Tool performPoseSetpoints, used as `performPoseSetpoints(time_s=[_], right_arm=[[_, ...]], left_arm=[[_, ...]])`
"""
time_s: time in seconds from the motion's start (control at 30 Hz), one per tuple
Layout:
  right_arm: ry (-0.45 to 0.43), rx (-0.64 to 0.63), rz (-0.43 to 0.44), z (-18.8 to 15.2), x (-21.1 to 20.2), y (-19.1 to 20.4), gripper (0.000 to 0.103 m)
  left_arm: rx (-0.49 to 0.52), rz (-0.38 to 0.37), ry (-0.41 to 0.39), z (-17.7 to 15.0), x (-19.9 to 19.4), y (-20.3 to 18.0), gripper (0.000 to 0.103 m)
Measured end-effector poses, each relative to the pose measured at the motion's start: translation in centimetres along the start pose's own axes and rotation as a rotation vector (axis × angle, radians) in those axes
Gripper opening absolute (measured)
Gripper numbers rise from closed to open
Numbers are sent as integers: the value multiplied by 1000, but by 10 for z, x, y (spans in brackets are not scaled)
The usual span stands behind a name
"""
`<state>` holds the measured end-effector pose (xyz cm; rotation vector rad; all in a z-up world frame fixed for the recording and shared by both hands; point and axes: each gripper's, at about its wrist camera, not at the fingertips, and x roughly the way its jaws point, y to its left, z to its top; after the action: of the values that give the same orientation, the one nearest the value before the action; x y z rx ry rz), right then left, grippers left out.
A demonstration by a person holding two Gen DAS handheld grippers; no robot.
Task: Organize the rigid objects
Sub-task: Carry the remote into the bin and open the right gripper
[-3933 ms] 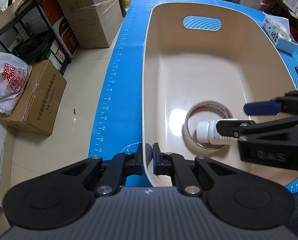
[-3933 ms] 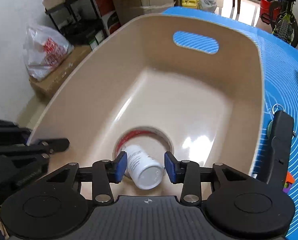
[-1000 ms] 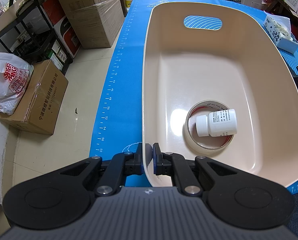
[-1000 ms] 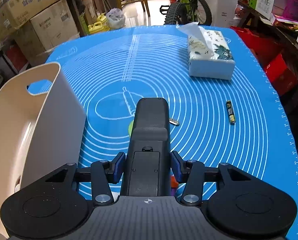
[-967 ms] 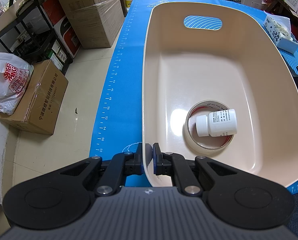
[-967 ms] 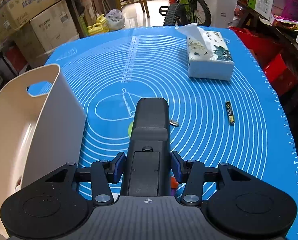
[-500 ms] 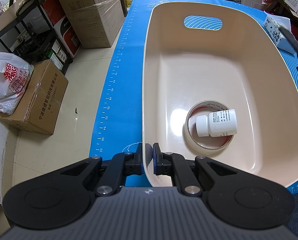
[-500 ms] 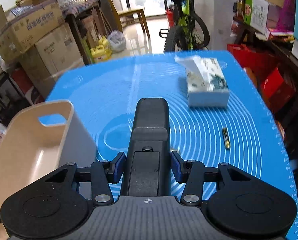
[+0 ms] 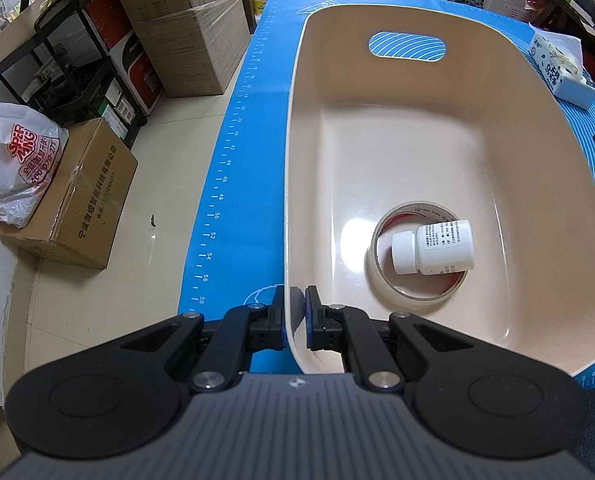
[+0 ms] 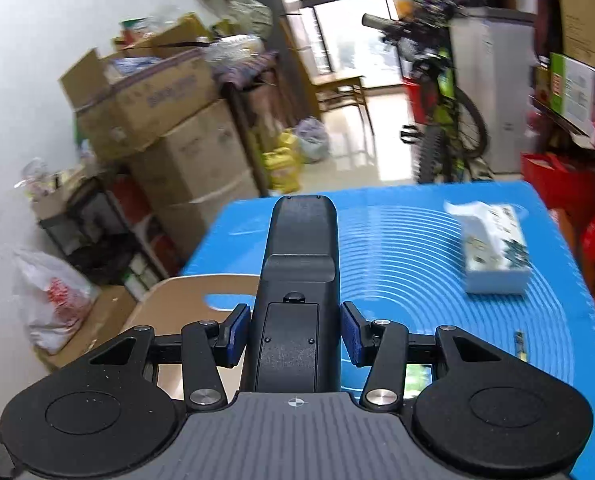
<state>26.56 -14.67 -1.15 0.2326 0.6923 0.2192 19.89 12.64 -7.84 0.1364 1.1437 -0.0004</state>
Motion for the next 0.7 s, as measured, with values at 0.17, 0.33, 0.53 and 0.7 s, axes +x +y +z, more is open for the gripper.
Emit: performPoseSetpoints(time_s=[0.17, 0.33, 0.53, 0.7], right_arm=[[30, -46, 57, -4, 6, 27, 53], [103, -96, 87, -19, 22, 47, 53], [219, -176, 96, -44, 46, 66, 53], [287, -225, 69, -61, 62, 77, 53]], left_arm=[[-2, 1, 1, 0, -1, 0, 10], [-4, 0, 1, 0, -1, 0, 10], [-4, -2, 0, 0, 0, 0, 10], [-3, -2, 0, 0, 0, -1, 10]])
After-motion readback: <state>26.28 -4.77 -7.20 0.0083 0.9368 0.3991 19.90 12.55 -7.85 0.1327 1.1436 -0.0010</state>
